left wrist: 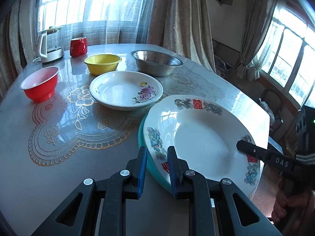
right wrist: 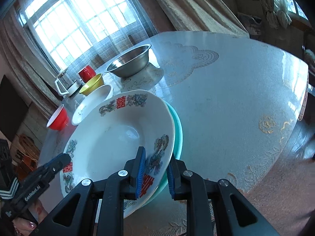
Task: Organize plates and bowls
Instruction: 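Lower the large plate onto the teal plate with both grippers, then open both grippers and withdraw them from the stacked plates, then move both grippers to the rim of the small white floral plate, then close both grippers together on the floral plate rim, then lift the floral plate with both grippers and carry it over the red-character plate, then lower the floral plate onto the red-character plate with both grippers, then open both grippers and withdraw them from the plate stack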
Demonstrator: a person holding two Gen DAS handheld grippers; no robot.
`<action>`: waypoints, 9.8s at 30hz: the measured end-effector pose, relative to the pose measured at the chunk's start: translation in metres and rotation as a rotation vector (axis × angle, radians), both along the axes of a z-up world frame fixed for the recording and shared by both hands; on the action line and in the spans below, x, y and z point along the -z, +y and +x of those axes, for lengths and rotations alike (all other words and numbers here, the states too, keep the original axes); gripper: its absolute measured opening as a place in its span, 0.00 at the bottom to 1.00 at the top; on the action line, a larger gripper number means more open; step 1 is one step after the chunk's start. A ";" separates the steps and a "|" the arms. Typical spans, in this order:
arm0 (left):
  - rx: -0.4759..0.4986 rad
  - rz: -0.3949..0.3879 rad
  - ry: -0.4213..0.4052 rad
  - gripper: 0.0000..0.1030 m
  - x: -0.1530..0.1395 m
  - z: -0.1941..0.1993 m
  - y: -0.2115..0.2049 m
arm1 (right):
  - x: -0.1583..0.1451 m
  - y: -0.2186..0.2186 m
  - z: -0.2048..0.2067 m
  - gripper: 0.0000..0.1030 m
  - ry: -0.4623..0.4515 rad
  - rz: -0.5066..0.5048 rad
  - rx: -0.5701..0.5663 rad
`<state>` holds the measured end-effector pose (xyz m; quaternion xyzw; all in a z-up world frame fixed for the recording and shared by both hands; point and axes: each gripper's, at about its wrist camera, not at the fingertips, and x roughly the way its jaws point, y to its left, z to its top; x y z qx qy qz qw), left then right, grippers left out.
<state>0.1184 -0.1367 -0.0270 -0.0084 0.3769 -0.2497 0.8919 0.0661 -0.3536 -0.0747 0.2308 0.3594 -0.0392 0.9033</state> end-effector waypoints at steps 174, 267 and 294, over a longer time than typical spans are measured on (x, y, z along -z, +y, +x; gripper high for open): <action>0.272 -0.215 -0.003 0.28 -0.013 0.071 -0.003 | -0.054 0.020 0.026 0.19 0.004 0.085 0.058; 0.341 -0.015 0.005 0.58 -0.023 0.063 0.009 | -0.035 0.031 0.033 0.24 0.264 -0.127 0.070; -0.151 -0.036 -0.082 0.91 -0.012 0.113 0.058 | -0.059 0.027 0.062 0.37 0.117 -0.096 0.090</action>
